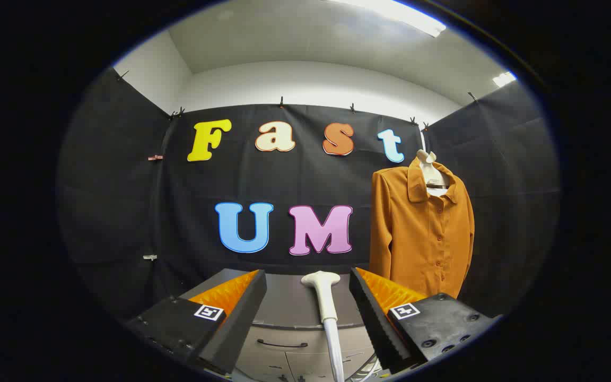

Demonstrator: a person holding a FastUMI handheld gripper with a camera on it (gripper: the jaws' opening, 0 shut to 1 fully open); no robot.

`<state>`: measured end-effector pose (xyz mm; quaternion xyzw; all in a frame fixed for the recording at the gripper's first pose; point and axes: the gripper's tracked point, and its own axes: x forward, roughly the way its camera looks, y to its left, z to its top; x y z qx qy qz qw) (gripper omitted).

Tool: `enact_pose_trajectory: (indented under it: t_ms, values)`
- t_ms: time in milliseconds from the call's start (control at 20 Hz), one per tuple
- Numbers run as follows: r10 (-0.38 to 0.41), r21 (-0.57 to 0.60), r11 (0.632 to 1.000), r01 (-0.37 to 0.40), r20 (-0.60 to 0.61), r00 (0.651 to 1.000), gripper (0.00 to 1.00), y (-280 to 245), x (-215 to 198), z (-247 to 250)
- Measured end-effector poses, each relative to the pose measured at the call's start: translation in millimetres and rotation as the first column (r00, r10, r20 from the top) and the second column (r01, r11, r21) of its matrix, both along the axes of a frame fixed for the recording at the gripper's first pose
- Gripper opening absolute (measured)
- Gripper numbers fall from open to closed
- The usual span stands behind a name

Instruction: Iron the clothes twice with a garment steamer, once on the left side and once on the right side.

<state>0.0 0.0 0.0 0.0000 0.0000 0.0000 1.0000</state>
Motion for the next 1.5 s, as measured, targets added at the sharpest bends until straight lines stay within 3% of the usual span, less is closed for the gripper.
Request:
enact_pose_trajectory:
  t_ms: [1000,1500]
  values:
    - [-0.008,-0.012,1.000,0.008,-0.007,1.000,0.98,7,1,1]
    - [-0.071,-0.010,0.997,0.071,-0.038,0.997,0.98,16,1,-10]
